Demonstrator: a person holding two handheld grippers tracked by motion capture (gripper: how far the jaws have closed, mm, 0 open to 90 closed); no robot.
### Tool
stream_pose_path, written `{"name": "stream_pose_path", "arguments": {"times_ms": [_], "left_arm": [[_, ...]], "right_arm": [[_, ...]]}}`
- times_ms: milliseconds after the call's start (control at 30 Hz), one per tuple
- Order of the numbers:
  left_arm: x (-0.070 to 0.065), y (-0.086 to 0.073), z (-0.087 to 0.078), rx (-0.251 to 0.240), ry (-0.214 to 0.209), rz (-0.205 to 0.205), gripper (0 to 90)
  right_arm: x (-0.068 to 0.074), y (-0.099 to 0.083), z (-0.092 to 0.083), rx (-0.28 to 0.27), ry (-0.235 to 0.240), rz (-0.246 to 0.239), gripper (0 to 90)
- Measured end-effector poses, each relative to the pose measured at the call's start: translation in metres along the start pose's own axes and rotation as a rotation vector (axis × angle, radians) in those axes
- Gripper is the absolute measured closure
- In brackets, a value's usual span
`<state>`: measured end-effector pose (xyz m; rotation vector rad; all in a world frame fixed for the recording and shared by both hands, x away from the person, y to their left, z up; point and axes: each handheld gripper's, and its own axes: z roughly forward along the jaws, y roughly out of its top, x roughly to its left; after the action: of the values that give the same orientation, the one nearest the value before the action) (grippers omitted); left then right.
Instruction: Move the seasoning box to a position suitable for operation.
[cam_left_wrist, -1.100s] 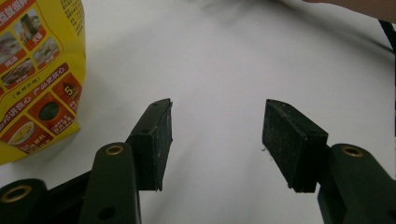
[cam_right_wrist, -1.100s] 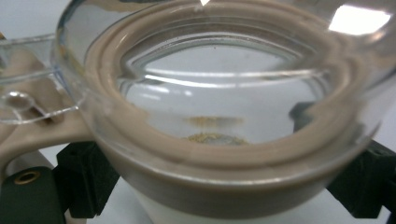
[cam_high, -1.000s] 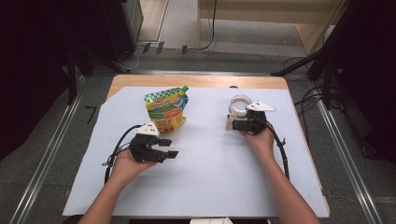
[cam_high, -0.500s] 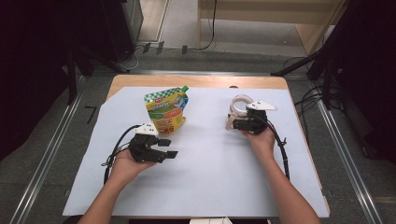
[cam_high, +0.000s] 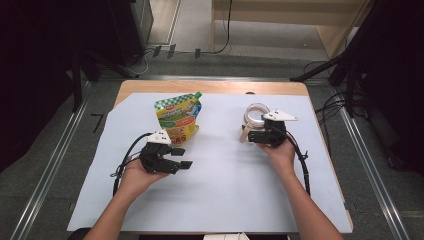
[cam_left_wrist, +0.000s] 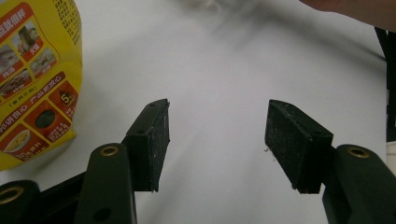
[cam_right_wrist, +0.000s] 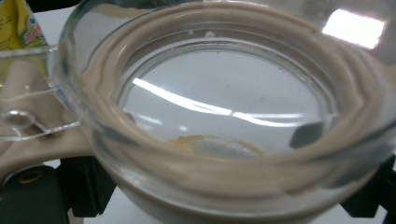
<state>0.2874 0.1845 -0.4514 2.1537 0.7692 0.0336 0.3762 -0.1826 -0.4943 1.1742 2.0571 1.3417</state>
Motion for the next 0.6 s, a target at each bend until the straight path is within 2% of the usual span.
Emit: {"name": "stream_pose_path", "arguments": {"times_ms": [267, 433, 600], "left_arm": [[0.002, 0.004, 0.005, 0.007, -0.011, 0.0, 41.0], [0.002, 0.006, 0.011, 0.035, -0.011, 0.007, 41.0], [0.002, 0.008, 0.013, 0.027, -0.018, 0.007, 41.1]], "right_arm": [[0.014, -0.001, -0.012, 0.003, 0.022, -0.023, 12.0], [0.024, -0.001, -0.016, 0.002, 0.046, -0.026, 12.0], [0.034, -0.002, -0.021, 0.011, 0.069, -0.038, 12.0]]}}
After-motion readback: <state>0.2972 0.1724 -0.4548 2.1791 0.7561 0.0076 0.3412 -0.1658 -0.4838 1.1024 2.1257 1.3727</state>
